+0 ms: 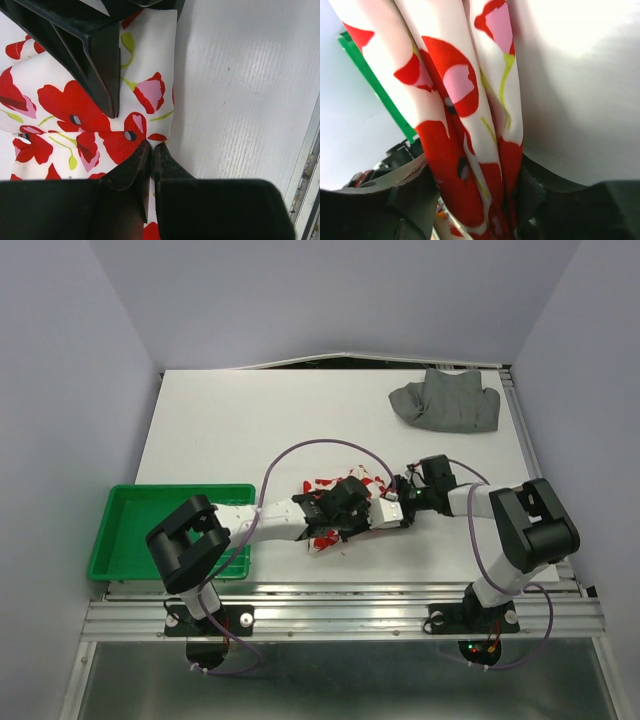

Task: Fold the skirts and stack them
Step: Neatly place the folded skirt to the corner

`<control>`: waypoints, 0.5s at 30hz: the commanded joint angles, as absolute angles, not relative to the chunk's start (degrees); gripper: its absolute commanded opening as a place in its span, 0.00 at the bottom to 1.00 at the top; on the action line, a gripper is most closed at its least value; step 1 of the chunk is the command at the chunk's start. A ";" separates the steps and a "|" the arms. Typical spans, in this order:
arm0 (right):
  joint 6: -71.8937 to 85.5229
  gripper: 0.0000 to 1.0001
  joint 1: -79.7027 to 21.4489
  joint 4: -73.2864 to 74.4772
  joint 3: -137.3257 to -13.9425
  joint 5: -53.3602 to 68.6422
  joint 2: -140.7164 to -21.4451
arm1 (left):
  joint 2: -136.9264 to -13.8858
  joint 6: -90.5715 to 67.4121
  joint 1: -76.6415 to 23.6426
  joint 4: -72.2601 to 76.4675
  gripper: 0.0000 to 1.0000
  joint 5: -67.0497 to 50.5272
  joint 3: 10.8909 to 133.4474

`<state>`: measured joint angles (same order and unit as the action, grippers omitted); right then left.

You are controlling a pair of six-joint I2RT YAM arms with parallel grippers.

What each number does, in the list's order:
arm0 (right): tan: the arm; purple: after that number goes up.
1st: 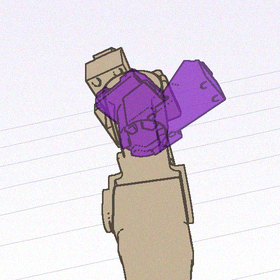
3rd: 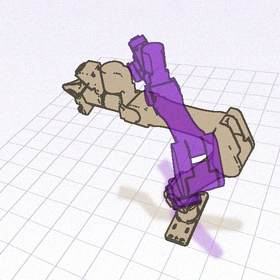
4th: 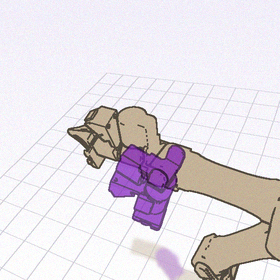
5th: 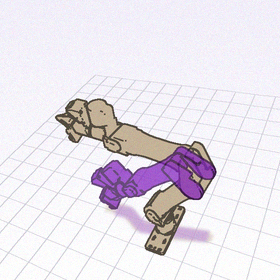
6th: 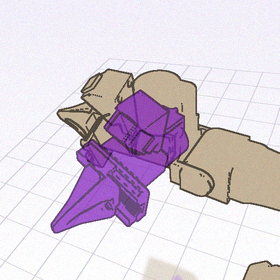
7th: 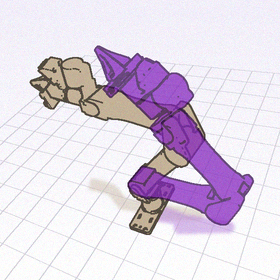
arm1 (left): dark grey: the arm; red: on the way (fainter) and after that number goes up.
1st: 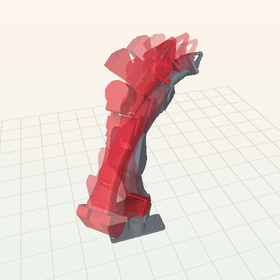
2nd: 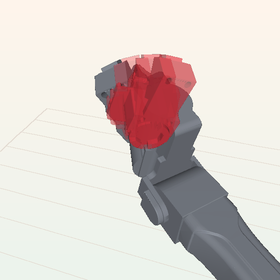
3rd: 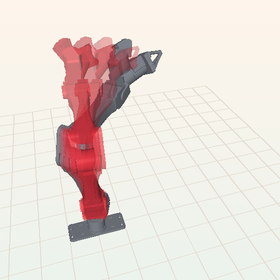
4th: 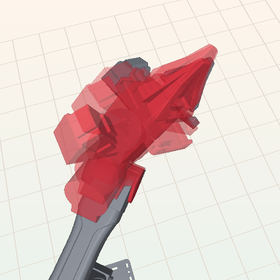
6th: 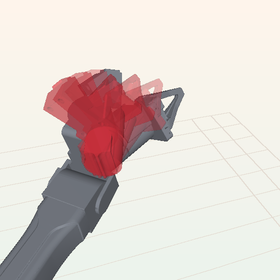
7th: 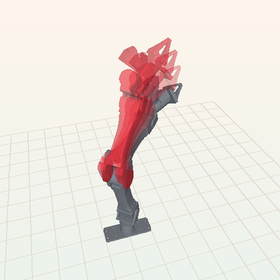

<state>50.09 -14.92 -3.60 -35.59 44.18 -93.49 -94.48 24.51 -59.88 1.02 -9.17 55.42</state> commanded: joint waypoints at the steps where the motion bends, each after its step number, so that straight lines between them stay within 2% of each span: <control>1: 49.05 0.48 -16.96 -5.46 -38.76 39.91 -94.39 | -94.48 24.00 -59.59 3.34 0.00 -9.32 57.83; 2: 48.35 0.48 -16.96 -5.19 -38.93 39.47 -94.31 | -94.57 23.91 -59.50 3.43 0.00 -9.14 57.92; 4: 44.75 0.27 -16.96 -3.70 -40.16 37.45 -93.96 | -94.57 23.56 -59.33 3.60 0.00 -8.97 57.92; 8: 39.04 0.01 -16.96 -0.28 -43.32 33.68 -92.90 | -93.26 23.47 -59.15 1.94 0.26 -7.30 57.83; 10: 32.28 0.01 -16.96 3.85 -47.87 30.52 -92.90 | -90.29 22.94 -57.93 0.45 0.44 -7.38 57.48; 12: 25.36 0.01 -16.96 8.50 -53.84 25.87 -93.16 | -86.34 22.33 -56.87 -1.74 0.53 -7.82 57.48; 15: 17.09 0.01 -16.96 12.64 -59.75 19.37 -94.22 | -81.67 22.41 -54.76 -6.67 0.56 -8.61 58.09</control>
